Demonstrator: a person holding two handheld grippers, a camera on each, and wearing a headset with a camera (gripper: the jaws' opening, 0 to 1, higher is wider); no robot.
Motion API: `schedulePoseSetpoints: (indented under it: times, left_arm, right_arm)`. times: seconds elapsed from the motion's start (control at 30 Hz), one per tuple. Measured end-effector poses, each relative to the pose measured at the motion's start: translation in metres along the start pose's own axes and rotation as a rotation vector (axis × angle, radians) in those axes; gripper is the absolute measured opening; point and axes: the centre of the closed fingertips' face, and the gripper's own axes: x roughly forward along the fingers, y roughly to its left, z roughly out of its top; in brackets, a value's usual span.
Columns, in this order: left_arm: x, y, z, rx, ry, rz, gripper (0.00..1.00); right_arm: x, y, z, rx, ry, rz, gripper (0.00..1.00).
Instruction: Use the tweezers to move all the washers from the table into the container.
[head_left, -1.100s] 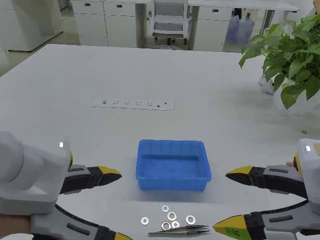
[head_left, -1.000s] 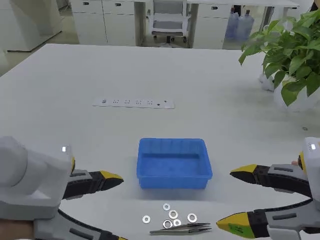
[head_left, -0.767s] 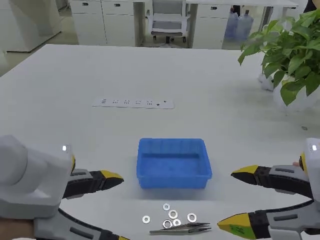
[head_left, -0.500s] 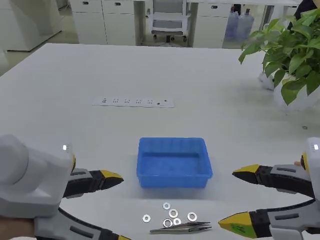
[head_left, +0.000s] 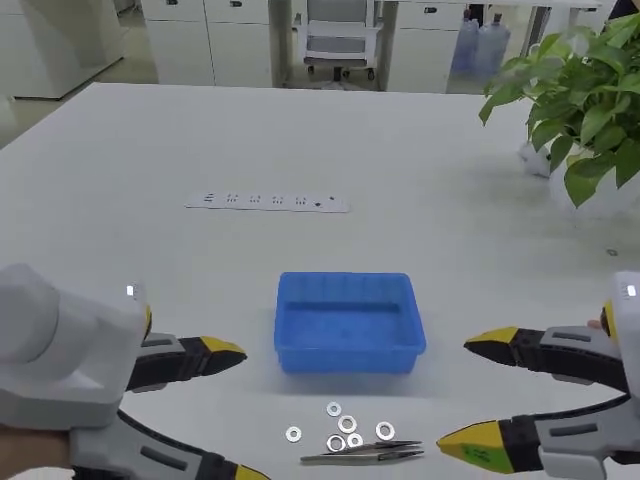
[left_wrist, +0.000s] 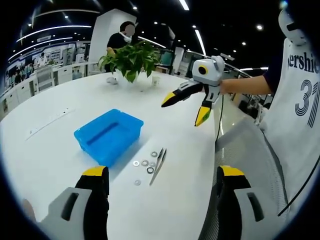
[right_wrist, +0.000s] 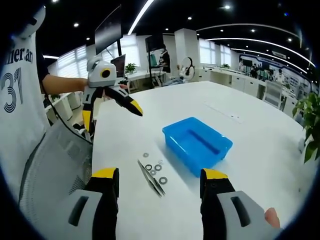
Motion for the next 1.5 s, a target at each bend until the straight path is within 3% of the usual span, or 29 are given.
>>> schedulePoseSetpoints:
  times: [0.77,0.83,0.9,0.97,1.5]
  left_arm:
    - [0.003,0.001,-0.003,0.01,0.013,-0.006,0.94]
    - [0.003,0.0,0.0,0.004,0.002,-0.007,0.94]
    - [0.002,-0.001,0.01,-0.008,-0.047,-0.009,0.94]
    - [0.001,-0.001,0.014,-0.007,-0.061,-0.005,0.94]
    - [0.001,0.005,0.007,0.007,-0.031,0.016,0.94]
  right_arm:
    - [0.002,-0.001,-0.001,-0.004,0.01,-0.003,0.66]
    - [0.002,-0.001,0.0,-0.009,0.009,-0.004,0.66]
    - [0.001,-0.001,0.001,-0.009,0.007,-0.004,0.66]
    - [0.0,-0.001,0.001,-0.011,0.011,-0.007,0.66]
    - [0.001,-0.001,-0.001,-0.012,0.019,-0.001,0.66]
